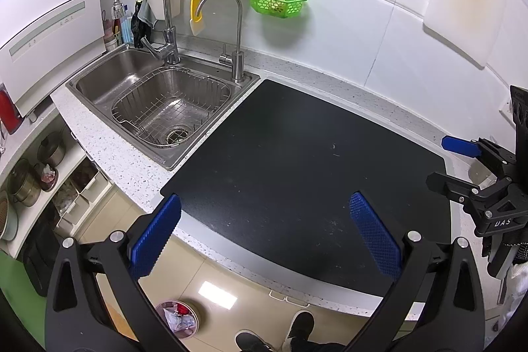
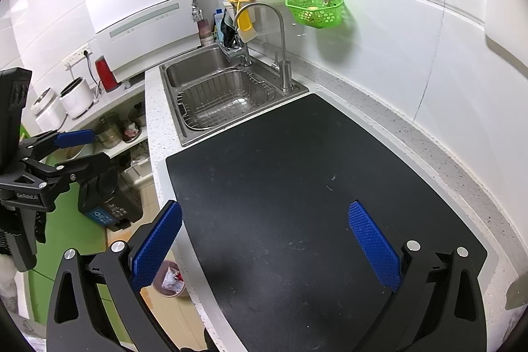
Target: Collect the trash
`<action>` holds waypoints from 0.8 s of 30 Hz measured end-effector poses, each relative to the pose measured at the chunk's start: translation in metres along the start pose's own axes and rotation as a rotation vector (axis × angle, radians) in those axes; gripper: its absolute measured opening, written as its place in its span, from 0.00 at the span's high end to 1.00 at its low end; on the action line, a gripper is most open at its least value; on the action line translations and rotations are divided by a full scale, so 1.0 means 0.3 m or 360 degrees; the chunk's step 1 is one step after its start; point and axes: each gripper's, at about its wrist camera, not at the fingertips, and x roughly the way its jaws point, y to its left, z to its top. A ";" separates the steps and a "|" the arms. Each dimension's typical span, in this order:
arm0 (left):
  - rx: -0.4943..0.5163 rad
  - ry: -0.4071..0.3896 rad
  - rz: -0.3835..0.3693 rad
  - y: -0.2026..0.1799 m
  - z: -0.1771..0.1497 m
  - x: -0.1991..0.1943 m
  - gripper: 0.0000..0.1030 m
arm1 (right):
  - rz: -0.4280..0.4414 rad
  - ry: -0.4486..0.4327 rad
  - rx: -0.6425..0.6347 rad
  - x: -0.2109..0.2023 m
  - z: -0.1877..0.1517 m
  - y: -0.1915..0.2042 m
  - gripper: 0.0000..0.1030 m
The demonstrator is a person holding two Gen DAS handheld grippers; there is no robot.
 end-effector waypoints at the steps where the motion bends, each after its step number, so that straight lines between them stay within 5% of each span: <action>1: -0.0002 0.0001 -0.0001 0.001 0.000 0.000 0.03 | 0.0002 0.0001 0.0002 0.002 0.000 0.000 0.06; 24: -0.0004 0.0001 -0.0001 0.004 0.001 0.000 0.03 | 0.0012 0.0007 0.0013 0.011 0.001 -0.007 0.06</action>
